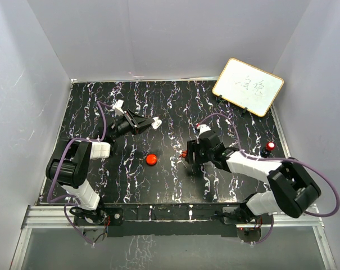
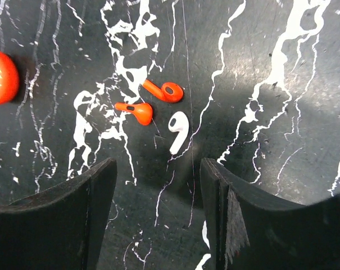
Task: Insert the wireless bluetooth earbuds into the charging case
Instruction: Adjust the earbud at the center of the board.
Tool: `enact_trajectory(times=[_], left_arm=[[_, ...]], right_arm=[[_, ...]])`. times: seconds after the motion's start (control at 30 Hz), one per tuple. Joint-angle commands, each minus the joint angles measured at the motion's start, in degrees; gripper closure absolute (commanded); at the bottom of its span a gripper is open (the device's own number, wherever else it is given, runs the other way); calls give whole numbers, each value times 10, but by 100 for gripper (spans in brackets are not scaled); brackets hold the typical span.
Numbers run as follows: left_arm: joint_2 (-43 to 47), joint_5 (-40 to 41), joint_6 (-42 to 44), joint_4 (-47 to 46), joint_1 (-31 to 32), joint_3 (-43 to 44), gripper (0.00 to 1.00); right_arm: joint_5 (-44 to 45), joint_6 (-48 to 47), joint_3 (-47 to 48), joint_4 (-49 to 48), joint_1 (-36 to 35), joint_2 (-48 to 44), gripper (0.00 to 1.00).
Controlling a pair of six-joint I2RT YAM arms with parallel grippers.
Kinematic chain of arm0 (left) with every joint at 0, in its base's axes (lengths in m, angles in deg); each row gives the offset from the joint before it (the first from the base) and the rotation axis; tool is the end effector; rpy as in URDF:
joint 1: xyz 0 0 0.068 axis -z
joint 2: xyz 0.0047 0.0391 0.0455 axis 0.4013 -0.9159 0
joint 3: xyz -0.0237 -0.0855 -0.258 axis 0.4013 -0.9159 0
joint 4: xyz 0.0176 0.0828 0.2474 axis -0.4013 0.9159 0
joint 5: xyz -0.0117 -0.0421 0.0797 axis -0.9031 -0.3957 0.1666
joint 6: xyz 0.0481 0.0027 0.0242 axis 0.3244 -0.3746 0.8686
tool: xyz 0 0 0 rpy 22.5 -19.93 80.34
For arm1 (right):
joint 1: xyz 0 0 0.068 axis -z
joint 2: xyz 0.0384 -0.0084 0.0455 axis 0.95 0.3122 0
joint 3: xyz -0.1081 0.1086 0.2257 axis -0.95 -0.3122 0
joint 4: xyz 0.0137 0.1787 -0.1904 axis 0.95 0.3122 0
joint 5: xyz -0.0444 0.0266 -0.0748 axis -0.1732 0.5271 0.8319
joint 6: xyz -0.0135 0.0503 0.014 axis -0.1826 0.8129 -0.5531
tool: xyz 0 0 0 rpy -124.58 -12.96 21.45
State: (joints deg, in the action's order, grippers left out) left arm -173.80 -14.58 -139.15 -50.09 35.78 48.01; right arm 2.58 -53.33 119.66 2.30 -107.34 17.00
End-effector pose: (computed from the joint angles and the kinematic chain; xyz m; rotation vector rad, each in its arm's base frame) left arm 0.3072 -0.0907 0.1996 -0.2788 1.7801 -1.7193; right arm 0.2054 0.1483 0.1709 -0.2599 2.4255 0.5284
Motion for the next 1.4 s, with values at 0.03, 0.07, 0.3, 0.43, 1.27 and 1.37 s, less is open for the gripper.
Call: enact_trajectory(times=[0.03, 0.07, 0.3, 0.43, 1.27, 1.37], left_arm=[[23, -12, 9, -5, -1, 9, 100], [22, -13, 9, -5, -1, 10, 100], [17, -16, 11, -2, -3, 14, 100], [13, -17, 9, -6, -5, 16, 100], [4, -20, 0, -31, -18, -3, 100], [5, -20, -1, -30, -17, -4, 100]], right_arm=[[-9, 1, 28, -52, 1, 42, 40], [-9, 1, 29, -59, 1, 47, 40], [-30, -5, 46, -79, 5, 84, 38], [-40, -8, 53, -89, 5, 110, 37], [-81, 15, 95, -108, -11, 194, 38], [-72, 15, 84, -97, -11, 182, 38]])
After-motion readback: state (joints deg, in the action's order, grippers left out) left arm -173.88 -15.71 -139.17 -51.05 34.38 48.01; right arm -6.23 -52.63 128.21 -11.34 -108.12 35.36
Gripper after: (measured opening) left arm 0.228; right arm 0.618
